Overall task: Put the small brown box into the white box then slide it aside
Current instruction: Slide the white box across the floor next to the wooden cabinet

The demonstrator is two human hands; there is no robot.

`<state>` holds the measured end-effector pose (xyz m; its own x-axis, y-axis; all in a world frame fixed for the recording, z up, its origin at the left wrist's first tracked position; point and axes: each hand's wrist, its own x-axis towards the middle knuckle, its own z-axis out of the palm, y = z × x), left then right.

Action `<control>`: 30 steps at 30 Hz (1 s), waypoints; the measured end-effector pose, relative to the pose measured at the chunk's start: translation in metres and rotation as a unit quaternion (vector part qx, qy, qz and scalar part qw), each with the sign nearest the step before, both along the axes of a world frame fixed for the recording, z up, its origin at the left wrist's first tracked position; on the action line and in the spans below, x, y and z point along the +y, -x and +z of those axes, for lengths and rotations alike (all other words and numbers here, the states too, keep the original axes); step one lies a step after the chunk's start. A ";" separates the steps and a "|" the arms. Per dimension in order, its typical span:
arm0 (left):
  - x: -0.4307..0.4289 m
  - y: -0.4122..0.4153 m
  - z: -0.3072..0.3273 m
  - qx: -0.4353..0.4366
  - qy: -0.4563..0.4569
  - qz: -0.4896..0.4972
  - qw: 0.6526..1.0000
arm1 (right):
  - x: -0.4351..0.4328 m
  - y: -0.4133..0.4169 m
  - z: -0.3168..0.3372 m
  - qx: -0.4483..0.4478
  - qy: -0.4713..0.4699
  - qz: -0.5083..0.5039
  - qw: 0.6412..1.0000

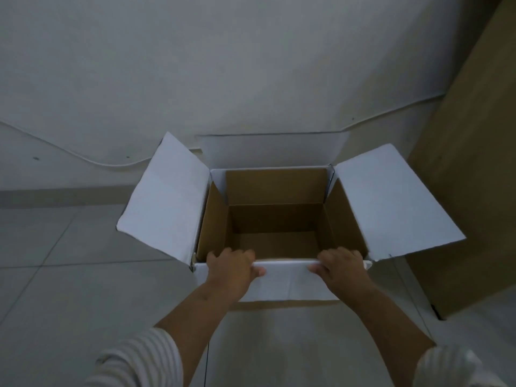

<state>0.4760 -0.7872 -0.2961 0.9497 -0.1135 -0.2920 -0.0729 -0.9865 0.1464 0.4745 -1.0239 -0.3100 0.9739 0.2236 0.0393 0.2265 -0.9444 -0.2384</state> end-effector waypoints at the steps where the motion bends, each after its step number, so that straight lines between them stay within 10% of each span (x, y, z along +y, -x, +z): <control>1: 0.000 0.001 0.001 -0.002 0.003 -0.002 1.000 | 0.000 0.000 0.001 -0.001 -0.005 0.003 1.000; 30: -0.104 -0.003 -0.002 -0.054 -0.007 0.051 0.997 | -0.107 -0.033 -0.017 -0.062 -0.019 0.067 0.996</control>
<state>0.4788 -0.8910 -0.2979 0.9820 -0.0110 -0.1886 0.0139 -0.9914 0.1302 0.5078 -1.1312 -0.3268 0.9222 0.3479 0.1691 0.3806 -0.8941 -0.2360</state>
